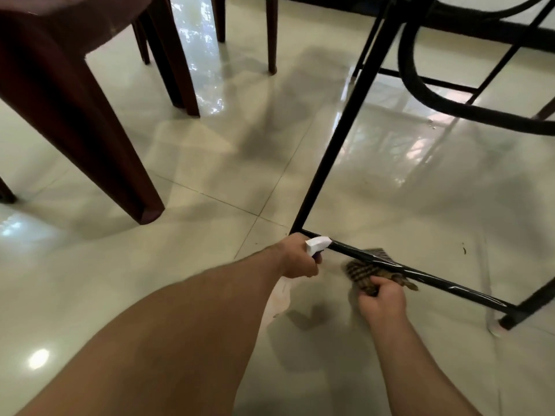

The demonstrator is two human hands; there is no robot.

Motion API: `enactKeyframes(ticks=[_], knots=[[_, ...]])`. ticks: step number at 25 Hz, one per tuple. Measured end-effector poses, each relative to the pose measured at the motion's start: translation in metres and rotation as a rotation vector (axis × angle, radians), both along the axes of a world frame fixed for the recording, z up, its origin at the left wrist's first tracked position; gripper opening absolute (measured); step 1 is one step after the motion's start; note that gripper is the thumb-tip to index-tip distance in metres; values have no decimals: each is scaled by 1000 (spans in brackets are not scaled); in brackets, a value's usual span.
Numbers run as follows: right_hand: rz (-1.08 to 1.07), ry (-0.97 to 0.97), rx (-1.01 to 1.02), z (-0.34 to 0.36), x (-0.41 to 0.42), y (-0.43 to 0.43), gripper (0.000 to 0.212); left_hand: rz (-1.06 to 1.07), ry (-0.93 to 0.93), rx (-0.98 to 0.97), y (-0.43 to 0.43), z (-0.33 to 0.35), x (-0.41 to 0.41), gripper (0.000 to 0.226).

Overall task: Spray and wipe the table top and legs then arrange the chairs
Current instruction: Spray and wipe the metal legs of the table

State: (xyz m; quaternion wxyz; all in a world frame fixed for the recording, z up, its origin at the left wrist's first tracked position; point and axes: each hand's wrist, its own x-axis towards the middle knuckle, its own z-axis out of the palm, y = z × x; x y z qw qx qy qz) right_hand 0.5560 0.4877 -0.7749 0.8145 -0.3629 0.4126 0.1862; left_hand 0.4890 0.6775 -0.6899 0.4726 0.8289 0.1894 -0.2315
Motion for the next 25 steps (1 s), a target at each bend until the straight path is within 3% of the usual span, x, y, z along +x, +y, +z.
enactKeyframes(ticks=[2,5,7,11,14,16,18,20,23,25], knots=[[-23,14,-73,6,6,-5,39,-51,45,-9,-18,1,2,14],[143,-5,-71,-6,-3,0,69,-69,10,9,-48,3,5,18],[165,-37,-84,-8,-4,-11,77,-74,-24,-34,-64,2,4,16],[33,19,-144,6,7,-54,32,-29,-16,-81,-87,-11,8,19],[152,17,-90,2,9,-60,42,4,-51,-107,-113,-19,8,12],[118,28,-103,-9,11,-72,50,-8,-52,-122,-132,-24,11,16],[-106,30,-33,-3,18,-106,37,-8,-105,-160,-149,-30,18,20],[-148,5,-27,12,28,-134,20,-12,-119,-211,-166,-30,25,21],[-194,5,-68,6,37,-166,39,-89,-168,-230,-200,-32,34,19],[-47,31,-96,0,36,-176,55,-95,-204,-259,-217,-34,38,19]])
